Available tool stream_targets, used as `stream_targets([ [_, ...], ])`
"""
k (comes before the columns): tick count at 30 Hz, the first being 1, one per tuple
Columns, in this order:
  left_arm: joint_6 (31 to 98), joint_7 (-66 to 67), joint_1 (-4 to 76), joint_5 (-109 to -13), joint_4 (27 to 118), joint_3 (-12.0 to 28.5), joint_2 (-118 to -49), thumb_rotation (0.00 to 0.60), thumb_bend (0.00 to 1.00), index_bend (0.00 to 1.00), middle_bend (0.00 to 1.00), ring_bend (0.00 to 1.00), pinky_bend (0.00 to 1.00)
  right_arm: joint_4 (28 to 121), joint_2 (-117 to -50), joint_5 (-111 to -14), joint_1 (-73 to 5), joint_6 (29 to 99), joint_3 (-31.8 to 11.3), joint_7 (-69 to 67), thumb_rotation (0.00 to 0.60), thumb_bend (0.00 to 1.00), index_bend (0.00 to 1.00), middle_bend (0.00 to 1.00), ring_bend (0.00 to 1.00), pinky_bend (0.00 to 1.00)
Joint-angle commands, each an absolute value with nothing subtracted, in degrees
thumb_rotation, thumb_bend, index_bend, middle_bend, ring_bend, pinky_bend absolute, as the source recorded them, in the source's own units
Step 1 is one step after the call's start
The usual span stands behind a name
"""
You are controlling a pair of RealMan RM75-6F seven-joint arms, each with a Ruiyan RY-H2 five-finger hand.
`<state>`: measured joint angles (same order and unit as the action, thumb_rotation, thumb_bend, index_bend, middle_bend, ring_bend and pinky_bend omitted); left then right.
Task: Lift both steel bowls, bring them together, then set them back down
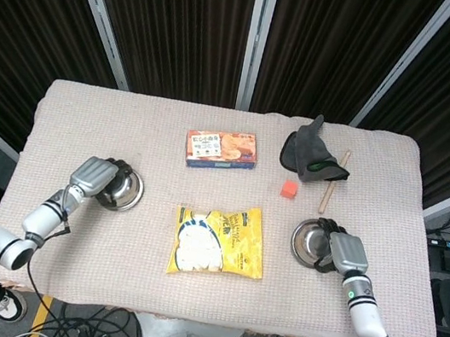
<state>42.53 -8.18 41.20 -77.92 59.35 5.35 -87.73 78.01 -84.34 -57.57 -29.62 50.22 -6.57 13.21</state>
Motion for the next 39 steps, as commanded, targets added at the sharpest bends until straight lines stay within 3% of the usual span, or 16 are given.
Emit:
stream_targets([
  [1,49.4,-9.1,39.2,-78.9,62.4,6.9,-85.7,0.600,0.19,0.44,0.47,0.43,0.61,79.4,-83.3,-61.3,-27.9,53.6,-7.5,8.1,0.600,0.14,0.52,0.41,0.34,0.43],
  [6,65.0,-16.4,34.2,-79.9,71.5,11.4,-82.1,0.600,0.19,0.44,0.47,0.43,0.61,82.5,-81.1,-70.2,-24.6,62.3,-9.9,-5.4,0.600,0.15,0.52,0.42,0.34,0.43],
  [11,75.7,-34.3,30.1,-81.5,81.4,14.7,-82.5,0.600,0.19,0.45,0.47,0.43,0.61,79.7,-85.3,-80.5,-22.8,74.3,-13.6,-29.5,0.600,0.16,0.52,0.42,0.34,0.43],
  [17,74.0,-50.2,31.0,-81.0,90.9,16.6,-84.2,0.600,0.19,0.46,0.48,0.44,0.61,75.6,-94.3,-84.7,-26.4,77.9,-16.3,-50.4,0.600,0.16,0.52,0.42,0.34,0.43],
  [26,70.7,-52.6,35.3,-81.0,94.5,18.2,-89.2,0.600,0.19,0.47,0.48,0.44,0.61,73.9,-99.6,-86.7,-35.2,68.6,-17.2,-77.4,0.600,0.16,0.53,0.42,0.34,0.43],
  [39,69.3,-45.3,38.5,-81.7,93.7,18.4,-92.5,0.600,0.19,0.47,0.49,0.45,0.61,70.7,-104.4,-88.4,-43.7,64.5,-17.2,-80.2,0.600,0.16,0.53,0.42,0.34,0.43],
])
